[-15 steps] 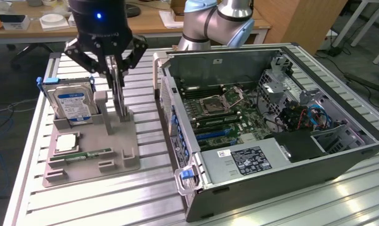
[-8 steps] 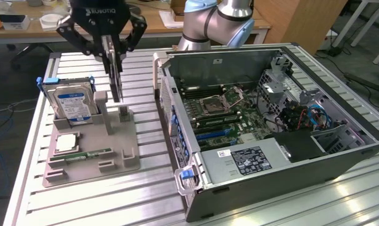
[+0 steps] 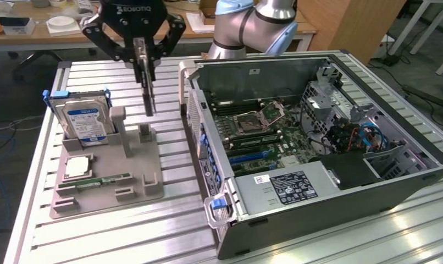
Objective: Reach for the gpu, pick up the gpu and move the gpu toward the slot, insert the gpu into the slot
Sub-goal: 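Pick up the gpu and move the gpu toward the slot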
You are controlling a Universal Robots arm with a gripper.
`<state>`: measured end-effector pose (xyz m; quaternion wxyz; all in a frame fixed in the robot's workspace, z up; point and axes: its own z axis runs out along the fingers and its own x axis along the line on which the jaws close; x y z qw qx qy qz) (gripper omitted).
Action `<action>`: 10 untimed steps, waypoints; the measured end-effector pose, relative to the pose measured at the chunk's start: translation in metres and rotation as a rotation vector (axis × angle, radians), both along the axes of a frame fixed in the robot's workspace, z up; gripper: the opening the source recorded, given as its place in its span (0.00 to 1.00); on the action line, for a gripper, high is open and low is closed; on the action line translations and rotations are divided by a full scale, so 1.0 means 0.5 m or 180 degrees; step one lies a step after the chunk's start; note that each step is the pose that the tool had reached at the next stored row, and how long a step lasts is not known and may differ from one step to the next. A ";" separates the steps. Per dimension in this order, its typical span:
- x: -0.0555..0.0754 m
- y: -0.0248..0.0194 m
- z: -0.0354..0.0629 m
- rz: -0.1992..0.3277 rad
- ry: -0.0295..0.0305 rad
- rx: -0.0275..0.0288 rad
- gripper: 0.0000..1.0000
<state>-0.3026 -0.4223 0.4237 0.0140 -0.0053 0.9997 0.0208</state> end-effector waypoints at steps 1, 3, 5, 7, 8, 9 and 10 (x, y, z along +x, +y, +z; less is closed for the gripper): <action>0.007 0.0000 -0.001 -0.0001 0.0000 -0.0001 0.26; 0.020 0.0000 -0.002 -0.0004 -0.0001 -0.0001 0.26; 0.028 -0.0001 -0.002 -0.0013 -0.0001 -0.0002 0.26; 0.036 0.0000 -0.002 -0.0023 0.0000 -0.0003 0.26; 0.041 0.0000 -0.002 -0.0027 0.0000 -0.0004 0.26; 0.047 0.0000 -0.002 -0.0028 0.0000 -0.0003 0.26; 0.055 0.0000 -0.002 -0.0028 -0.0001 -0.0003 0.26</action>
